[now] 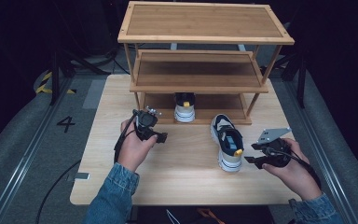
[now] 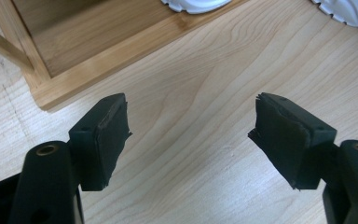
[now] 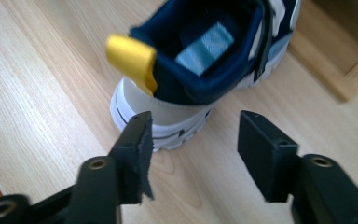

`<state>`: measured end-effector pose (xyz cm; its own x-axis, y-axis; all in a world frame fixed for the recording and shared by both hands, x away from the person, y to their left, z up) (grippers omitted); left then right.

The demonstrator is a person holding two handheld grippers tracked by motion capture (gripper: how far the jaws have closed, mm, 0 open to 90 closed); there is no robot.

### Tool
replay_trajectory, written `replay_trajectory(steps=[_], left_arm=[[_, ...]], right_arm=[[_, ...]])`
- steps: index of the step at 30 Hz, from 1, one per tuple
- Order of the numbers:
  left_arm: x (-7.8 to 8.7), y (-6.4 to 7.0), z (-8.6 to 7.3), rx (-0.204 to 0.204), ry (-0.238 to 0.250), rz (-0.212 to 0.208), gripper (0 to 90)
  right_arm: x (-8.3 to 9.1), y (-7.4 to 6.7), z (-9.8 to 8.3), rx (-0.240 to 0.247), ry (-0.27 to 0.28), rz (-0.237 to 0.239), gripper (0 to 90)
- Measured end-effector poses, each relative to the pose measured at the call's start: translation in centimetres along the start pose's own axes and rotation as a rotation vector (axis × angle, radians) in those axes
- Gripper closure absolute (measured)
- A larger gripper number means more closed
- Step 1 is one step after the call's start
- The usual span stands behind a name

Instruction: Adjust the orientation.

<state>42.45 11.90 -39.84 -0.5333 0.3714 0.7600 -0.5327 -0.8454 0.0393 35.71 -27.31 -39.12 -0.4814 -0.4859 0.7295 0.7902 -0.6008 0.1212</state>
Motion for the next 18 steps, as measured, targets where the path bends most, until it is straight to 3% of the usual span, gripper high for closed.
replay_trajectory(steps=[2,3,8,15,18], left_arm=[[0.1,-0.2,-0.1,-0.01,-0.008,0.003,26.3],[0.2,-0.4,-0.4,0.0,-0.003,0.012,26.3],[0.6,-0.8,-1.0,0.011,-0.009,0.026,26.3],[1.5,-1.6,-2.3,0.037,-0.013,0.055,26.2],[2.0,-1.9,-2.9,0.045,-0.011,0.063,26.0]], right_arm=[[0.0,-0.1,0.2,0.014,0.001,0.003,42.7],[-0.1,-0.4,0.6,0.049,0.006,0.0,40.8],[-1.1,-0.6,1.2,0.093,0.003,-0.012,39.7],[-2.8,-0.6,2.0,0.128,-0.016,0.05,41.3],[-3.1,-0.6,2.6,0.106,-0.026,0.058,40.3]])
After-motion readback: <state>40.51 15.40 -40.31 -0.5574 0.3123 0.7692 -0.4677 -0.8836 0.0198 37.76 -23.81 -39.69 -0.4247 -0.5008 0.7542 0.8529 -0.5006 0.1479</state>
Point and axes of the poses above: each handheld gripper's, and its own axes: x roughly backward along the jaws, z roughly out of its top, y roughly to its right, the point moved 1 cm from there along -x, roughly forward along the jaws, and after that the axes turned 7 degrees about y, right-handed, at the moved point
